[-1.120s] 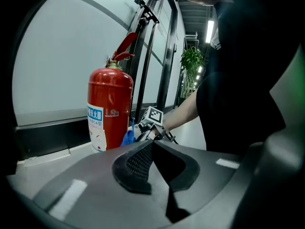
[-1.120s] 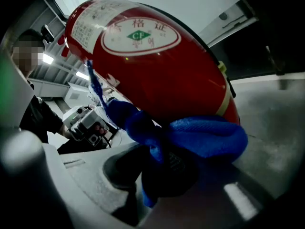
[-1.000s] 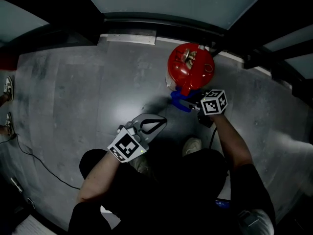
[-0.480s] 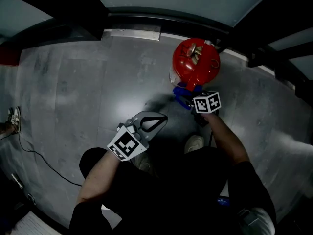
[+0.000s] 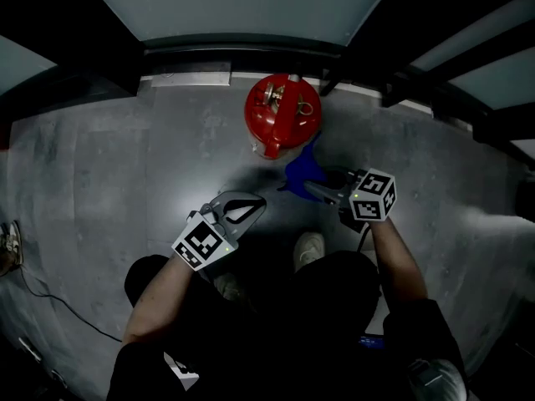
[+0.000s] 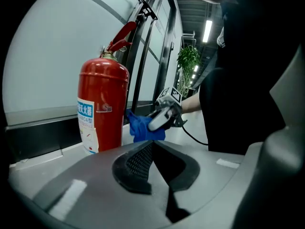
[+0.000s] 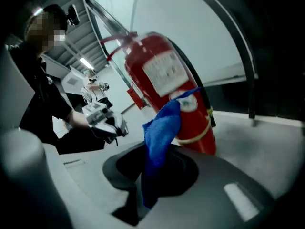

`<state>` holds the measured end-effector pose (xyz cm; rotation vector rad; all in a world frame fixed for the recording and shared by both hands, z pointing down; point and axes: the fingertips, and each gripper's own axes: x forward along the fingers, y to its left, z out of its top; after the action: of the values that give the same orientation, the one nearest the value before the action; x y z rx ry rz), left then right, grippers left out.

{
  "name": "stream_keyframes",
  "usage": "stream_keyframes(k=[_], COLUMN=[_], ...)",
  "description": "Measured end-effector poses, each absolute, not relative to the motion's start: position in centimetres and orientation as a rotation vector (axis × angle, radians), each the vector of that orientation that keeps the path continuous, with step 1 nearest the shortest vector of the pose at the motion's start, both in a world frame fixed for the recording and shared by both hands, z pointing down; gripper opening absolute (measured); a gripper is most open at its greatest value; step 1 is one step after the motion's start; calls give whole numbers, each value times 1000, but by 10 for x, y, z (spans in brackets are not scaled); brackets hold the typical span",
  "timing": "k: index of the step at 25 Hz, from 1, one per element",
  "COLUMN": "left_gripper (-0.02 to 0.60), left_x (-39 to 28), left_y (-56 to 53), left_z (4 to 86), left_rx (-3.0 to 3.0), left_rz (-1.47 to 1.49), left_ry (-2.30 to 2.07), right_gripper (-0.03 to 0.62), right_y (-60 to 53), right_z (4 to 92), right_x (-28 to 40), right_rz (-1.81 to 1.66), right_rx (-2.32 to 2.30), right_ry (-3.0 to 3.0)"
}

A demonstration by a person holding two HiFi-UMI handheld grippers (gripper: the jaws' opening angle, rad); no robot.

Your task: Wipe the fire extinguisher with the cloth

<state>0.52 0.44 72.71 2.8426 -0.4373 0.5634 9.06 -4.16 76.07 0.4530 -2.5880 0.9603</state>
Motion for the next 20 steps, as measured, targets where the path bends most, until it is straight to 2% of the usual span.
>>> stream_keyframes(k=[5, 9, 12, 20], left_gripper=[8, 7, 6, 8], left_x=[19, 27, 31, 22], left_y=[7, -1, -1, 5], left_z=[736, 737, 736, 731], left_rx=[2872, 2866, 2865, 2886], left_rz=[619, 612, 608, 640], left_ry=[-333, -330, -339, -371], right_gripper=[63, 63, 63, 63], right_y=[-56, -76, -104, -154], right_z=[632, 568, 560, 605], right_x=[105, 109, 117, 126], right_rz=[848, 781, 821, 1046], right_rx=[440, 489, 620, 1089], right_ry=[-2924, -3112, -3164, -3079])
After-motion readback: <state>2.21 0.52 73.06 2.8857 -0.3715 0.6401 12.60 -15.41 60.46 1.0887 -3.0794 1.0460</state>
